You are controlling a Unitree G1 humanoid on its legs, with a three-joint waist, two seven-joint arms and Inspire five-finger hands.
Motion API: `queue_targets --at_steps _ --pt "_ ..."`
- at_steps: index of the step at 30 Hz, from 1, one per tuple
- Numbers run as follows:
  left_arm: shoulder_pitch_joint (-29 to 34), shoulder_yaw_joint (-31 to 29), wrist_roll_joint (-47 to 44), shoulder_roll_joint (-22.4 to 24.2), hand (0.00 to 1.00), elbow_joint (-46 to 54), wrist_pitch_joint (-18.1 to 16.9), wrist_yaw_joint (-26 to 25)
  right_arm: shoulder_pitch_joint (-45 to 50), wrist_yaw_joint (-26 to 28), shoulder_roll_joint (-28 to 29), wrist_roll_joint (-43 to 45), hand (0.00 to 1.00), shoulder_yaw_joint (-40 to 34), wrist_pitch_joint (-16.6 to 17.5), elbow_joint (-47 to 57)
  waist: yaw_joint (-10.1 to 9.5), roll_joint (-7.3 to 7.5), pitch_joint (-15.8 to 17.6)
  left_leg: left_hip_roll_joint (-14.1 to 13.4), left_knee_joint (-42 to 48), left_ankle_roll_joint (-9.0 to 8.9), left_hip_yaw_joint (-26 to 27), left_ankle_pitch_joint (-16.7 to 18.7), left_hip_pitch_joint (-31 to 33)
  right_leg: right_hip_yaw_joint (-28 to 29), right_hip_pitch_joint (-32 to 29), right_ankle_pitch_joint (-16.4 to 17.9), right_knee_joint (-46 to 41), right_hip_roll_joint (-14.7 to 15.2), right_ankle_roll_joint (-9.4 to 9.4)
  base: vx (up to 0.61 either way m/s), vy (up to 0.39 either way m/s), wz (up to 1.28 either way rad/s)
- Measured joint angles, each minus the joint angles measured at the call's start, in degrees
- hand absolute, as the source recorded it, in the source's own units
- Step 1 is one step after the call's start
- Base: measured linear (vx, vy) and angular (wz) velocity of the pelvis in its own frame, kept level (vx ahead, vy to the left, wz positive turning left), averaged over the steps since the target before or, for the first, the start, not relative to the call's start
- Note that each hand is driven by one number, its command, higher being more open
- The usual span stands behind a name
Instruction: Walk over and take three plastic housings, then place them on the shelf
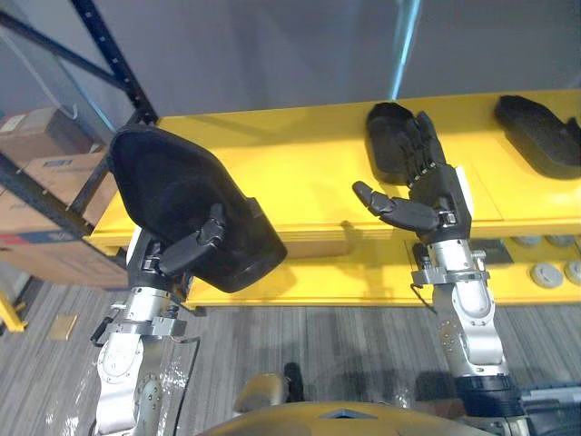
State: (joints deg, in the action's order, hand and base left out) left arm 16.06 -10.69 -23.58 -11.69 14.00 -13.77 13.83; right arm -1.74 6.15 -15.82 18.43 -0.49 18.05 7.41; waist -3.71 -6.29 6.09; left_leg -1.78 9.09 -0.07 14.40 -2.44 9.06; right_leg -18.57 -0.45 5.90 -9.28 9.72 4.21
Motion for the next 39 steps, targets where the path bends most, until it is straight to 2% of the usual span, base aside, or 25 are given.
queue_targets --at_steps 1,3,8,11,13,17,20,22,25,29,32,34,37,39 --pt "-0.41 0.07 0.01 -0.34 0.00 -0.32 0.00 -0.72 -0.18 -0.32 0.13 -0.12 1.00 0.27 -0.01 0.00 -0.02 -0.23 0.13 0.32 -2.31 0.09 -1.22 -0.23 -1.16 1.86 -1.26 -0.32 -0.50 0.13 -0.11 -0.06 -0.015 -0.59" --pt "-0.65 0.07 0.00 -1.69 0.00 -0.31 0.13 -1.87 0.71 -1.11 0.35 -0.20 1.00 0.70 -0.02 0.08 0.86 -0.22 0.22 1.11 -5.96 0.84 0.43 -1.08 -4.04 4.34 -1.87 -0.44 -1.74 0.42 0.09 0.00 0.027 -0.68" --pt "-5.78 -3.24 -0.38 -10.58 0.00 -0.43 2.59 -2.98 7.93 -2.28 1.34 -0.12 1.00 -0.27 -0.13 7.00 3.58 0.06 0.23 2.36 -12.34 1.32 4.88 -2.76 -7.33 8.11 -4.83 -0.89 -4.53 1.09 1.00 0.00 0.049 -0.42" --pt "-8.12 -7.26 -1.27 -13.58 0.00 -1.20 3.81 -3.65 12.64 0.18 2.84 -0.01 1.00 -0.57 -0.24 9.19 5.48 0.02 0.21 2.72 -14.10 1.25 6.94 -2.79 -8.74 10.09 -5.56 -0.60 -5.38 1.08 0.87 0.00 0.020 -0.35" --pt "-10.78 -8.18 -1.41 -15.89 0.00 -3.01 4.56 -3.63 13.87 1.91 2.83 -0.02 1.00 -0.53 -0.32 9.29 5.73 -0.04 0.19 2.75 -14.11 1.23 7.94 -2.72 -8.47 10.96 -6.54 -0.32 -5.80 1.06 0.62 -0.01 -0.002 -0.24" --pt "-18.13 -8.31 -3.57 -20.70 0.00 -12.63 7.74 -3.96 14.47 4.77 1.93 -0.06 1.00 2.53 -1.47 9.37 6.79 -0.68 -0.14 2.47 -14.11 1.37 9.41 -2.47 -7.48 11.80 -8.64 -0.27 -6.58 0.92 0.55 0.00 -0.024 -0.13" --pt "-21.42 -8.18 -3.81 -21.33 0.00 -17.24 9.96 -4.88 14.34 5.43 1.49 -0.05 1.00 4.60 -2.04 9.38 7.03 -0.87 -0.22 2.35 -14.10 0.80 10.64 -2.87 -6.33 12.48 -10.76 -0.34 -7.98 0.90 0.67 0.03 -0.034 -0.11" --pt "-25.14 -7.73 -4.77 -21.74 0.00 -22.25 12.87 -6.17 14.30 5.66 0.27 -0.08 1.00 5.98 -2.49 9.37 7.17 -0.86 -0.20 2.34 -13.89 0.68 11.17 -3.24 -5.27 12.67 -12.70 -0.22 -9.44 1.02 0.55 0.05 -0.038 -0.07" --pt "-29.55 -5.72 -5.55 -22.82 0.00 -29.60 15.79 -7.89 14.00 5.61 -0.74 -0.05 1.00 7.38 -2.76 9.55 7.44 -0.79 -0.12 2.44 -13.87 0.96 11.30 -4.04 -4.22 12.70 -14.86 0.42 -11.58 1.31 0.20 0.05 -0.048 0.00" --pt "-34.54 -5.51 -7.58 -23.04 0.00 -32.73 16.61 -9.59 12.97 5.52 -2.38 0.03 1.00 9.05 -3.73 11.09 7.78 -0.23 0.58 2.73 -13.71 0.54 11.37 -3.95 -2.23 12.69 -17.68 1.27 -13.94 1.98 0.08 0.01 -0.060 0.07" --pt "-39.20 -4.78 -8.36 -24.07 0.00 -34.51 17.12 -10.23 11.90 5.51 -3.00 0.02 1.00 10.47 -3.73 12.74 8.13 0.47 3.11 2.20 -12.21 0.87 12.80 -3.34 -1.02 12.77 -18.54 1.25 -14.73 2.24 0.09 -0.02 -0.057 0.05" --pt "-41.85 -3.84 -10.46 -26.59 0.00 -34.93 17.64 -10.81 11.83 4.97 -3.20 0.02 1.00 12.05 -3.73 15.23 8.38 1.00 4.63 1.63 -10.97 1.06 13.69 -3.10 0.66 12.75 -19.88 1.05 -14.77 2.23 0.28 -0.01 -0.066 0.01" --pt "-44.19 -3.22 -11.78 -27.16 0.00 -36.03 17.67 -11.05 11.48 4.38 -4.15 0.01 1.00 12.81 -3.71 16.09 8.43 1.20 5.07 1.05 -10.64 1.13 15.55 -3.06 1.44 12.66 -20.54 0.67 -14.66 2.23 0.26 0.03 -0.057 0.01" --pt "-46.41 -3.24 -12.32 -27.17 0.00 -36.59 17.74 -11.70 10.08 3.28 -4.68 0.00 1.00 13.11 -3.70 16.09 8.38 1.37 6.56 0.92 -10.06 1.45 15.74 -2.83 1.70 12.71 -20.53 0.48 -14.64 2.25 0.30 0.04 -0.053 0.00"
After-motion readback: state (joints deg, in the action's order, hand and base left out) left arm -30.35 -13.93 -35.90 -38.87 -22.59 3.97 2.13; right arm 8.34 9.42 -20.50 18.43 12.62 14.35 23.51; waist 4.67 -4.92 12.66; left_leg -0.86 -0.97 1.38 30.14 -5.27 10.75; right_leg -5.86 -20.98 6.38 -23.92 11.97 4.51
